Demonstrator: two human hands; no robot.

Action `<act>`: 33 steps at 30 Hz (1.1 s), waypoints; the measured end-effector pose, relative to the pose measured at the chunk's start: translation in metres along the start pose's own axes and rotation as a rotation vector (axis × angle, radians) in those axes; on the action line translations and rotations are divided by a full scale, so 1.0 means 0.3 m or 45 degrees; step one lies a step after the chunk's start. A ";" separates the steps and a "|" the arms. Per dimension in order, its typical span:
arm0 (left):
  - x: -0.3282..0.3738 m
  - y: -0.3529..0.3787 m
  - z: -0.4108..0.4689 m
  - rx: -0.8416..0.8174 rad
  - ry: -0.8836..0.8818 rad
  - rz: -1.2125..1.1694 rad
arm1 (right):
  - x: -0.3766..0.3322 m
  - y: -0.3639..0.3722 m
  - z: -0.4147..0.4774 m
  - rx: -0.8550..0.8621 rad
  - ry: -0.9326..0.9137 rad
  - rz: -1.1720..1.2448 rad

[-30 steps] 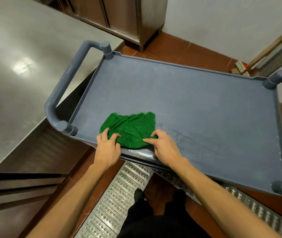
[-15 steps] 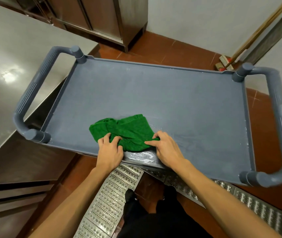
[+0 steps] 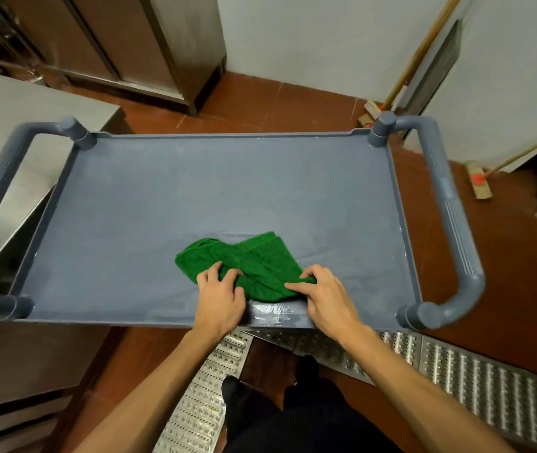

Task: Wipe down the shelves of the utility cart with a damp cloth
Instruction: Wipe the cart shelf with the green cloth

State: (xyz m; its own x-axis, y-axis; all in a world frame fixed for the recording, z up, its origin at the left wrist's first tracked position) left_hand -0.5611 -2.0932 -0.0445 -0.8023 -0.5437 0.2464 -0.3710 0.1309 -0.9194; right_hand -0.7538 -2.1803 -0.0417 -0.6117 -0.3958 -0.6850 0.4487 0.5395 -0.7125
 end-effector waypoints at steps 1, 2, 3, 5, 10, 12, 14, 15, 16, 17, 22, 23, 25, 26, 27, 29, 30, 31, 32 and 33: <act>0.029 0.009 0.004 0.003 0.024 -0.002 | 0.023 -0.013 -0.020 0.019 0.020 0.001; 0.055 0.019 0.008 0.005 0.049 -0.004 | 0.045 -0.025 -0.041 0.038 0.039 0.003; 0.081 0.028 0.012 0.002 0.071 -0.002 | 0.064 -0.037 -0.062 0.059 0.059 0.013; 0.129 0.044 0.021 -0.011 0.108 0.007 | 0.095 -0.057 -0.099 0.105 0.087 0.054; 0.250 0.061 0.027 -0.058 0.167 0.019 | 0.153 -0.112 -0.158 0.212 0.164 0.094; 0.302 0.072 0.026 -0.073 0.204 0.035 | 0.176 -0.140 -0.176 0.252 0.201 0.094; 0.353 0.087 0.025 -0.087 0.247 0.055 | 0.195 -0.169 -0.199 0.312 0.202 0.104; 0.377 0.095 0.026 -0.094 0.267 0.064 | 0.201 -0.183 -0.213 0.347 0.194 0.109; 0.400 0.102 0.027 -0.101 0.287 0.072 | 0.205 -0.196 -0.228 0.382 0.188 0.104; 0.422 0.110 0.028 -0.107 0.306 0.078 | 0.207 -0.207 -0.244 0.414 0.185 0.092; 0.523 0.145 0.035 -0.132 0.385 0.081 | 0.227 -0.242 -0.296 0.534 0.193 0.096; 0.543 0.152 0.035 -0.139 0.399 0.079 | 0.233 -0.247 -0.302 0.551 0.202 0.107; 0.580 0.166 0.034 -0.154 0.426 0.068 | 0.244 -0.253 -0.313 0.575 0.224 0.143; 0.598 0.172 0.032 -0.163 0.442 0.064 | 0.248 -0.253 -0.318 0.578 0.238 0.151; 0.615 0.178 0.029 -0.170 0.464 0.060 | 0.250 -0.251 -0.323 0.572 0.255 0.149; 0.651 0.189 0.022 -0.189 0.521 0.042 | 0.254 -0.243 -0.333 0.550 0.297 0.125; 0.669 0.193 0.020 -0.204 0.551 0.027 | 0.257 -0.240 -0.339 0.541 0.319 0.115; 0.687 0.198 0.017 -0.222 0.583 0.012 | 0.261 -0.237 -0.343 0.532 0.341 0.117; 0.705 0.204 0.015 -0.243 0.618 -0.004 | 0.265 -0.236 -0.346 0.524 0.359 0.130; 0.724 0.210 0.013 -0.265 0.655 -0.024 | 0.269 -0.233 -0.346 0.512 0.372 0.144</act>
State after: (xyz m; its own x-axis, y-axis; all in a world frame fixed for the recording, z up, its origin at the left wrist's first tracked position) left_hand -0.7568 -2.2063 -0.0500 -0.9001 -0.0795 0.4283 -0.4304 0.3147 -0.8460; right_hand -0.9022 -2.1728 -0.0313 -0.6756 -0.0960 -0.7310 0.7029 0.2153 -0.6780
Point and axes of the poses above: each hand's wrist, its own z-axis towards the middle knuckle, its own y-axis out of the palm, x = y × z, the point moved 7 cm from there along z, towards the middle knuckle, and after that the axes turned 11 degrees about z, right-handed, at the moved point
